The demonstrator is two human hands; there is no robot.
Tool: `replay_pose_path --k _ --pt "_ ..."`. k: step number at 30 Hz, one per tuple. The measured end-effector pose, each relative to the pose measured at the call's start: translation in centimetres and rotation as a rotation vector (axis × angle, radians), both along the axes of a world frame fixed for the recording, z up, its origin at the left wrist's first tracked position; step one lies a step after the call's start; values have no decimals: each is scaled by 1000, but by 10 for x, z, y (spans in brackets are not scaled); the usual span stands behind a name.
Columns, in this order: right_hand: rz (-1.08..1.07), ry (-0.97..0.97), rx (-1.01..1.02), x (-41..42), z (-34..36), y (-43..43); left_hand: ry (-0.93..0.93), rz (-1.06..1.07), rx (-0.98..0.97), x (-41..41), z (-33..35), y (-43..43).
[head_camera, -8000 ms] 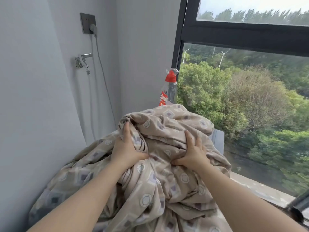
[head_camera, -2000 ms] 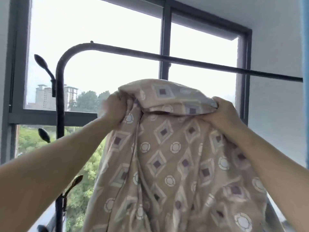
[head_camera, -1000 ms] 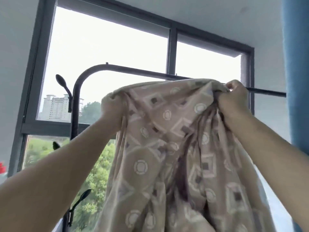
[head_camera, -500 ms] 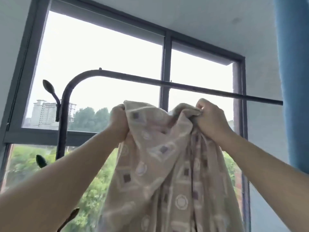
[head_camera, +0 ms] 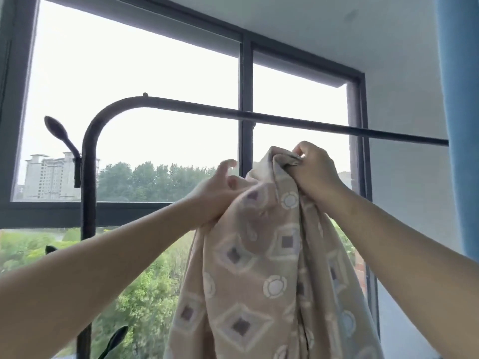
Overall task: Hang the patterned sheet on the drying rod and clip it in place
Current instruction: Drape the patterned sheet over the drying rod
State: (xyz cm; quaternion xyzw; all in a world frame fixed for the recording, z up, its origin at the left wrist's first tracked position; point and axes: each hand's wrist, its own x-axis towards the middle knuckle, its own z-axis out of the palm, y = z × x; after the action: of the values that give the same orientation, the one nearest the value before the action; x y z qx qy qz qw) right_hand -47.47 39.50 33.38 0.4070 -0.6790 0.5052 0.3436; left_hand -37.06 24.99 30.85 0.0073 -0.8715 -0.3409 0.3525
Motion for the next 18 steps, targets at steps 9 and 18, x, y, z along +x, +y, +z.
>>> replay_pose_path --k 9,18 --pt "437 -348 133 0 -27 -18 220 82 255 -1 -4 -21" --pt "93 -515 720 -23 -82 1 458 110 453 20 10 -37"
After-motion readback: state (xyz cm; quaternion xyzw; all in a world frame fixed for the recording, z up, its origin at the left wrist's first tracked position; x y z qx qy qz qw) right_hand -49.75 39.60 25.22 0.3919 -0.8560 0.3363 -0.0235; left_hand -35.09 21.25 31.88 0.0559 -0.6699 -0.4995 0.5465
